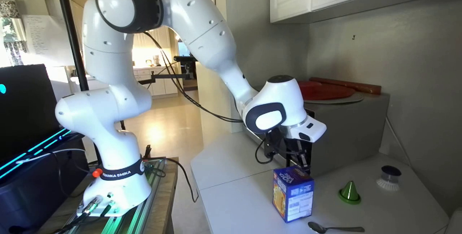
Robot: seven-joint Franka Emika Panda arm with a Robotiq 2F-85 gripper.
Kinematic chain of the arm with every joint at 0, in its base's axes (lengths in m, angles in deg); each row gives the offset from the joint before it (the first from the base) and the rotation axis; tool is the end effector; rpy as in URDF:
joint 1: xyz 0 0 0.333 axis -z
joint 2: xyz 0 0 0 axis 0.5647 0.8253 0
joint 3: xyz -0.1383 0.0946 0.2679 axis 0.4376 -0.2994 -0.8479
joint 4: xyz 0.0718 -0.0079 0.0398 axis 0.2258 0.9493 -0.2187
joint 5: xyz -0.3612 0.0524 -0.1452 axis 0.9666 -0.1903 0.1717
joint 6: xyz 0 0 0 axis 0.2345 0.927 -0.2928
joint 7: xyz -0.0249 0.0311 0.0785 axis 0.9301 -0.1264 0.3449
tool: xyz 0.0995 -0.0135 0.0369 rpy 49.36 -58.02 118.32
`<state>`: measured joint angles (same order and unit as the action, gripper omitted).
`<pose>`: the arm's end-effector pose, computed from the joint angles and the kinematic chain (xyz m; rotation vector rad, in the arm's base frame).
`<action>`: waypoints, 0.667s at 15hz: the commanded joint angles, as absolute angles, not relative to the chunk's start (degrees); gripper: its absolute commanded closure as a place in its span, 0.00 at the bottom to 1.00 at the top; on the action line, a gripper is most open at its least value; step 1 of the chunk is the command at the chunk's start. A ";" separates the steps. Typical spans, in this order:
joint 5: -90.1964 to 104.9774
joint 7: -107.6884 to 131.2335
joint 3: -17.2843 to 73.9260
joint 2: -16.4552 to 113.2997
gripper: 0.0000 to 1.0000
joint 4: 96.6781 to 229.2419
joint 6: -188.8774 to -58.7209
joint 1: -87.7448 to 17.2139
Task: Move the box from the front of the microwave and open the microwave door
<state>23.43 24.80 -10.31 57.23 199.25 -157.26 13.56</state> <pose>0.5592 -0.1126 0.2388 -2.9346 0.4620 -0.5196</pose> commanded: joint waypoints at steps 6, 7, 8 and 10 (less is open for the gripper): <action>4.63 0.60 -45.46 52.38 1.00 202.61 -147.13 52.69; -2.83 -5.94 -47.09 50.33 1.00 202.84 -146.57 53.86; -4.72 -8.16 -51.59 50.23 1.00 203.19 -145.87 58.47; -5.13 -11.24 -61.25 50.98 1.00 204.56 -145.18 67.33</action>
<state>-2.13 -6.58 -50.14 52.64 201.84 -146.51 57.04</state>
